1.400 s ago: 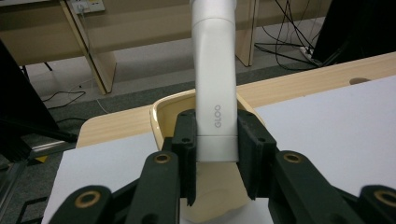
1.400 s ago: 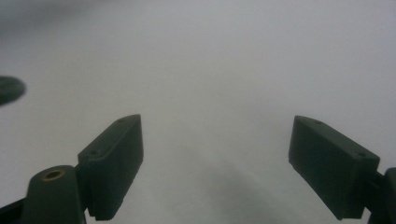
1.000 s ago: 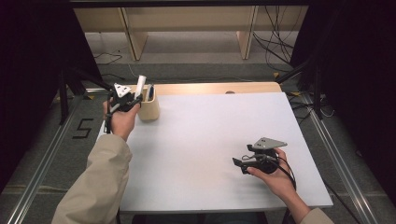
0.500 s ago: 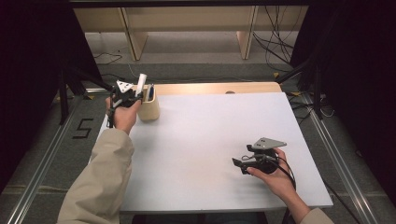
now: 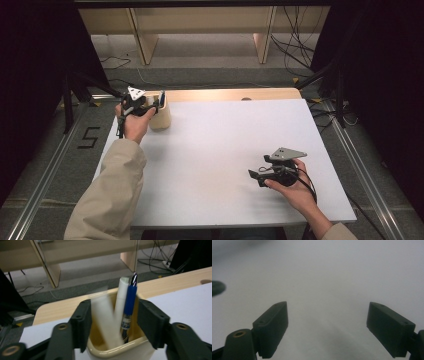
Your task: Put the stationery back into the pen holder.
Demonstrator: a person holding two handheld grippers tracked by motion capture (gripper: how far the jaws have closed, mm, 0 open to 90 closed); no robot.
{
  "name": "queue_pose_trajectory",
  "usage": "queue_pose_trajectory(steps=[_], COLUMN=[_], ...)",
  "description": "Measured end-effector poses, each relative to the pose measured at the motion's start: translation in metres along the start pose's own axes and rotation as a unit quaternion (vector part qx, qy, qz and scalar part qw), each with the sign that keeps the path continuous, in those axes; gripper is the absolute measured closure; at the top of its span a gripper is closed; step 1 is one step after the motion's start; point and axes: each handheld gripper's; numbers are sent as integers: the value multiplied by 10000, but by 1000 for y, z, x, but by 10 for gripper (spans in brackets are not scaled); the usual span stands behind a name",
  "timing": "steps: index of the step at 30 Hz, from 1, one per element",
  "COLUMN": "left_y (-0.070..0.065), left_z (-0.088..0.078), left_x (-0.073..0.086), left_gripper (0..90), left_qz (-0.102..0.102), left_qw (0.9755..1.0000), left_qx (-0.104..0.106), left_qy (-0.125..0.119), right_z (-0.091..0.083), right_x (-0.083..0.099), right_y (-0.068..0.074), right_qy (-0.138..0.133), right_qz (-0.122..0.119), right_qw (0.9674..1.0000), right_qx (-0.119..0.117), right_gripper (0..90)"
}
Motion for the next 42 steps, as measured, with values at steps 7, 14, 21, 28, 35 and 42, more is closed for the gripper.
queue_pose_trajectory(steps=[7, 14, 21, 28, 35, 42], left_y=[-11, -21, -28, -39, -52, -65], left_z=[-37, -69, -81, -89, -102, -118], left_x=[-10, 3, 18, 31, 48, 77], left_gripper=[291, 218, 212, 203, 200, 197], left_qz=[-47, 67, 221, 430, 565, 655], left_qw=[9992, 9973, 9951, 9919, 9875, 9816], left_qx=[399, 734, 953, 1180, 1457, 1762], left_qy=[26, 53, 124, 186, 217, 329], right_z=[-1, -2, -2, -2, -3, -3], right_x=[0, -1, -1, -1, -1, -1], right_y=[0, -1, -1, -2, -2, -1], right_qy=[-17, -44, -50, -55, -63, -64], right_qz=[2, 4, 10, 14, 11, 20], right_qw=[10000, 10000, 10000, 10000, 10000, 10000], right_qx=[20, 27, 41, 32, 1, -13], right_gripper=[181, 180, 179, 179, 178, 178])
Point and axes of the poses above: each handheld gripper's, and its own axes: z roughly forward along the jaws, x roughly out of its underside, y roughly to its left, and after that the axes turned 2 degrees about -x, right-handed
